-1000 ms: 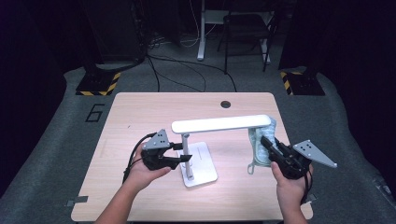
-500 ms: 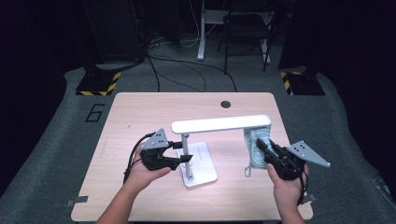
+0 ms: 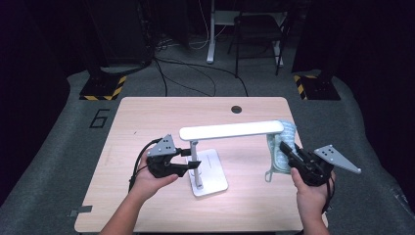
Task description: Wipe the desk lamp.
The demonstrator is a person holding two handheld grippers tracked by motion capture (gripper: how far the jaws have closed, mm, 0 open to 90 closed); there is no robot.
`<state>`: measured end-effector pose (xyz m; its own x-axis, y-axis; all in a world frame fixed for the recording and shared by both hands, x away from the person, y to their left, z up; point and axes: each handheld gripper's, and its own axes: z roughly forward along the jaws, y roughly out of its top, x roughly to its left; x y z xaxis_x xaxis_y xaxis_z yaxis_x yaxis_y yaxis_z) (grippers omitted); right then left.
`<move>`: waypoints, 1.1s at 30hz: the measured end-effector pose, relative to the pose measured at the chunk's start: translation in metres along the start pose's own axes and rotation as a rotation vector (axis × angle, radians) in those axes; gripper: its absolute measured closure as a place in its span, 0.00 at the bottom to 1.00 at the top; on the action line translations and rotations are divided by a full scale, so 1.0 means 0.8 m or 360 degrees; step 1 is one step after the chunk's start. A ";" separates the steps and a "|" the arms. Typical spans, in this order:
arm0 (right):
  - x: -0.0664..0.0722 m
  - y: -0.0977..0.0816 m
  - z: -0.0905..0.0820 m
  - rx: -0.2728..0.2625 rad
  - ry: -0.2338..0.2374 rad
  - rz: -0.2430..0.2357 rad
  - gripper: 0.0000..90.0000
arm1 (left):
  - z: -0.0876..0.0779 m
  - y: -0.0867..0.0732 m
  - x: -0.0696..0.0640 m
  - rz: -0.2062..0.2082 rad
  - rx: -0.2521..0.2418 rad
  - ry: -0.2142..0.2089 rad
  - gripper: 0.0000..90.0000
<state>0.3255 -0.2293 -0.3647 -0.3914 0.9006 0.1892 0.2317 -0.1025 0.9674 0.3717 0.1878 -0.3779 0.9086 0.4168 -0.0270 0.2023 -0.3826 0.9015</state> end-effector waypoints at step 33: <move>-0.007 0.039 -0.011 0.0001 0.0004 -0.0088 0.81 | -0.010 0.006 0.002 0.0006 -0.0054 -0.0009 0.58</move>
<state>0.3268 -0.2411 -0.3340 -0.4060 0.9038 0.1357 0.2104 -0.0521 0.9762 0.3711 0.1931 -0.3705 0.9114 0.4106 -0.0261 0.1867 -0.3561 0.9156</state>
